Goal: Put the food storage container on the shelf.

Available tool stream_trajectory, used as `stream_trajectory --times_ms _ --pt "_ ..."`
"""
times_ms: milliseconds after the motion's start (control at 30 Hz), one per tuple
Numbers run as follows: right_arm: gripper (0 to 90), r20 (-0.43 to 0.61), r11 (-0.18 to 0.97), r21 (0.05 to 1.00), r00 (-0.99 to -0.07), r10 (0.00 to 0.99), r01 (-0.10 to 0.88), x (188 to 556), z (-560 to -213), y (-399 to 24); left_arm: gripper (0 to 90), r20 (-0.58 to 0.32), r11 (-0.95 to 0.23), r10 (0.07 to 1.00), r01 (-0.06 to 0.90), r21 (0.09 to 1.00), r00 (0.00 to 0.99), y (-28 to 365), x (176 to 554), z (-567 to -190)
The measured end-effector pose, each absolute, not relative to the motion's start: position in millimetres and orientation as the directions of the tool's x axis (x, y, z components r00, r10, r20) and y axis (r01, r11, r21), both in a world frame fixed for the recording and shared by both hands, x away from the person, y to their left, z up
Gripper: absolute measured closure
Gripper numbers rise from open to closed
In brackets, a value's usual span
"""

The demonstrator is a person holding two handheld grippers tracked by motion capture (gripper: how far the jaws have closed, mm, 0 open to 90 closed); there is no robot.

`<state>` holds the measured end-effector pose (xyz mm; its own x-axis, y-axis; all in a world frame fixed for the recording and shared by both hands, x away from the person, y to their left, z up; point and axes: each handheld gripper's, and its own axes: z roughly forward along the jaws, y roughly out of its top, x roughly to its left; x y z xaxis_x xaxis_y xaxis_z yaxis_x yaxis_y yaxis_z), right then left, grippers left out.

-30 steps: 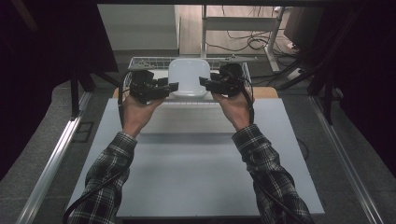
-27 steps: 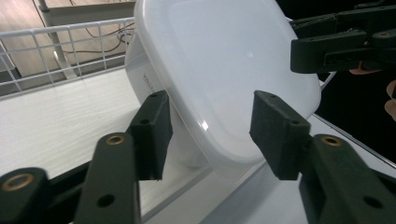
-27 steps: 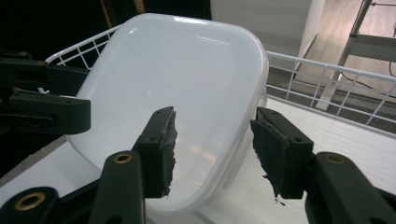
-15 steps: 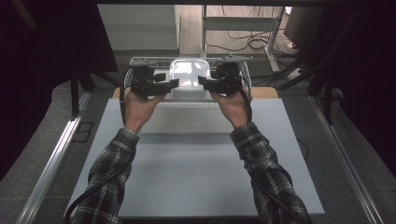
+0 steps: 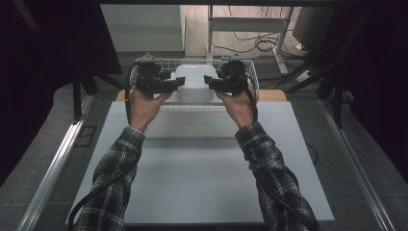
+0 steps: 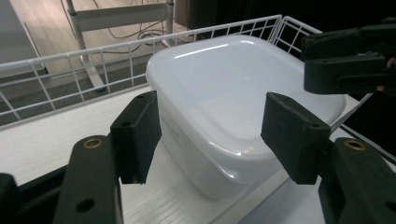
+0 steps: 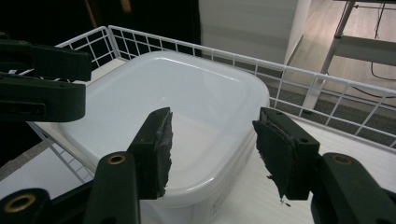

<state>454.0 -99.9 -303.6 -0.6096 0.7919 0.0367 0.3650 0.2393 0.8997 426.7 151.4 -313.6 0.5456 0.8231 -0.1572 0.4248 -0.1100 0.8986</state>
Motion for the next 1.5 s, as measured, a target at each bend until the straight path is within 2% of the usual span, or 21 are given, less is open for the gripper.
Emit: stream_trajectory --times_ms 267,467,667,1100,1500 --pt "34.7 0.079 0.217 0.903 -0.639 0.765 0.370 451.1 -300.4 -105.2 31.0 -0.168 -0.127 0.785 0.421 0.898 0.596 147.5 417.5 -310.3" --pt "21.9 0.087 0.222 0.907 -0.675 0.732 0.358 441.0 -300.9 -108.2 23.3 -0.178 -0.134 0.760 0.419 0.898 0.625 147.5 411.0 -314.5" --pt "11.4 0.043 0.265 0.904 -0.689 0.724 0.335 430.3 -308.5 -111.9 16.7 -0.191 -0.137 0.744 0.427 0.894 0.640 151.4 404.0 -321.2" --pt "4.7 0.029 0.297 0.894 -0.703 0.710 0.336 419.2 -322.5 -117.7 10.3 -0.194 -0.162 0.725 0.437 0.885 0.661 155.7 391.4 -342.4" --pt "3.9 0.022 0.308 0.893 -0.715 0.698 0.328 411.2 -330.9 -119.8 6.4 -0.131 -0.204 0.734 0.401 0.893 0.666 157.0 381.4 -356.1"
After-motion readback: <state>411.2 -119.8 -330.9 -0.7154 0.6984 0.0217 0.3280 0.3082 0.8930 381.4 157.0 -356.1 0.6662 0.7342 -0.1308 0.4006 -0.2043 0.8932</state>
